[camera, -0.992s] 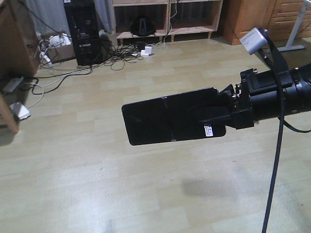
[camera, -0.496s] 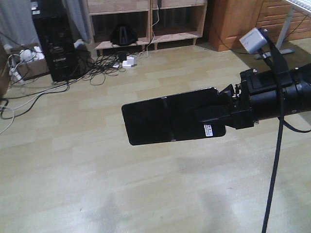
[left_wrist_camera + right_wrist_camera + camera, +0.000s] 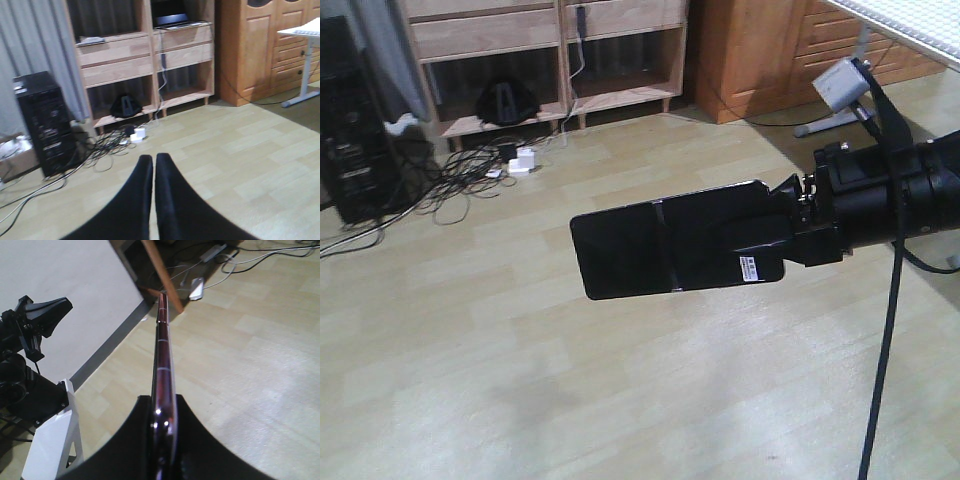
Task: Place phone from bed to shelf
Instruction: 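Hold the phone while the base drives to the wooden shelf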
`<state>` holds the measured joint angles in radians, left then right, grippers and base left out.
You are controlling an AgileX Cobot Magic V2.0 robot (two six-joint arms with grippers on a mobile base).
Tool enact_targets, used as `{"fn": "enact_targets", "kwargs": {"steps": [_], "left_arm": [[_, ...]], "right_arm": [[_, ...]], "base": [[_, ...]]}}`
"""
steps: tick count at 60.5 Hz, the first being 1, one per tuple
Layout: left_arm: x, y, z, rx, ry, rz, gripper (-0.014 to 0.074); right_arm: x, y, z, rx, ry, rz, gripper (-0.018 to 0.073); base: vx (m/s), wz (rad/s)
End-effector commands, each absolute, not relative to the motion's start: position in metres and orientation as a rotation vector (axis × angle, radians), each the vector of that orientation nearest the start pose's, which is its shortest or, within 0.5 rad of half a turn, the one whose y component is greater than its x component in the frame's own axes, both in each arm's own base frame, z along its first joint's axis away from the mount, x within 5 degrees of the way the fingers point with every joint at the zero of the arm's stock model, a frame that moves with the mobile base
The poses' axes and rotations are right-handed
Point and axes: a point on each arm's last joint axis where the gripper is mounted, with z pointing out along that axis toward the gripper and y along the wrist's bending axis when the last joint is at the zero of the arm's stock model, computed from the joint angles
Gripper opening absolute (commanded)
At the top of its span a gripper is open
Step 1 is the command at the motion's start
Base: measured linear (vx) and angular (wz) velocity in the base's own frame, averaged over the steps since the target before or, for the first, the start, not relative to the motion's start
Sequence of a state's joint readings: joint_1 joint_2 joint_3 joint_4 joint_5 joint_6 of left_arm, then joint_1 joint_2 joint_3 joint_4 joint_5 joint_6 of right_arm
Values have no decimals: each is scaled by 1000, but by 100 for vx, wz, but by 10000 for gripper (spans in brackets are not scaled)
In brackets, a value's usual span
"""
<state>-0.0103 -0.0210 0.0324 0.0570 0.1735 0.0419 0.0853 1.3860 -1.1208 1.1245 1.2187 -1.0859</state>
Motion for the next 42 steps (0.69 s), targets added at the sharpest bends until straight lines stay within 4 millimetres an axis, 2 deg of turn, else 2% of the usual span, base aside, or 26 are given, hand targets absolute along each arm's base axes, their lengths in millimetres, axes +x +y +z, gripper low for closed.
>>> {"fn": "enact_targets", "kwargs": {"steps": [1,42], "left_arm": [[55,0,203,75,1564,64,1],[55,0,203,75,1564,64,1]], "right_arm": [[242,103,367,-942,1948,1197,-1],[241,103,367,-942,1948,1196,-1]], "base": [[49,-28],[51,-23]]}}
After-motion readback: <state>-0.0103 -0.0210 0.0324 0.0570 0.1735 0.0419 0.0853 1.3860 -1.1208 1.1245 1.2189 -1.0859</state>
